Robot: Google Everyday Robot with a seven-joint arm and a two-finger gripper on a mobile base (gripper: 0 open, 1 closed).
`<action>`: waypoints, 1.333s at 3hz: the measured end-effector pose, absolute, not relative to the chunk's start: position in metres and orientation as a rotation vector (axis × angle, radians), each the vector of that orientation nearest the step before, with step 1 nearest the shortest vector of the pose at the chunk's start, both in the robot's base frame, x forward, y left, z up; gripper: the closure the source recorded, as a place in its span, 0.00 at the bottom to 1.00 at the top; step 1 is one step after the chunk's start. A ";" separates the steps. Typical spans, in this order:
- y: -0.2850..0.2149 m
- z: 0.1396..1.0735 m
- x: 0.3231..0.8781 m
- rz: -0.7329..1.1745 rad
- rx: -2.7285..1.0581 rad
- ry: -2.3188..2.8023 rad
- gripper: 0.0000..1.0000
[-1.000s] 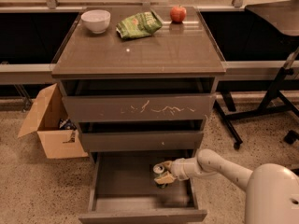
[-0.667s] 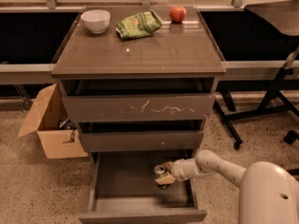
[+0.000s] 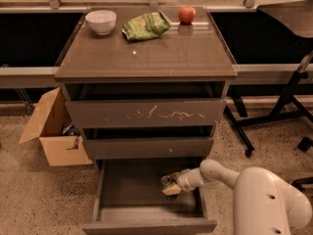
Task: Place green can into bottom drawer
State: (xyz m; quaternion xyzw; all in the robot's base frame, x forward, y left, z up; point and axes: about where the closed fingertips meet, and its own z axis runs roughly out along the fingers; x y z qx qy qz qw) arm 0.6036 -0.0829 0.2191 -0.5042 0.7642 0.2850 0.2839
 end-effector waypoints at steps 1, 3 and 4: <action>-0.084 0.199 0.610 0.765 -1.356 2.058 0.53; -0.085 0.191 0.618 0.764 -1.360 2.044 0.06; -0.085 0.192 0.618 0.763 -1.360 2.043 0.00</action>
Offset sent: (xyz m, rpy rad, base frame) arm 0.0172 -0.0080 -0.0324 -0.0101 0.0044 0.0047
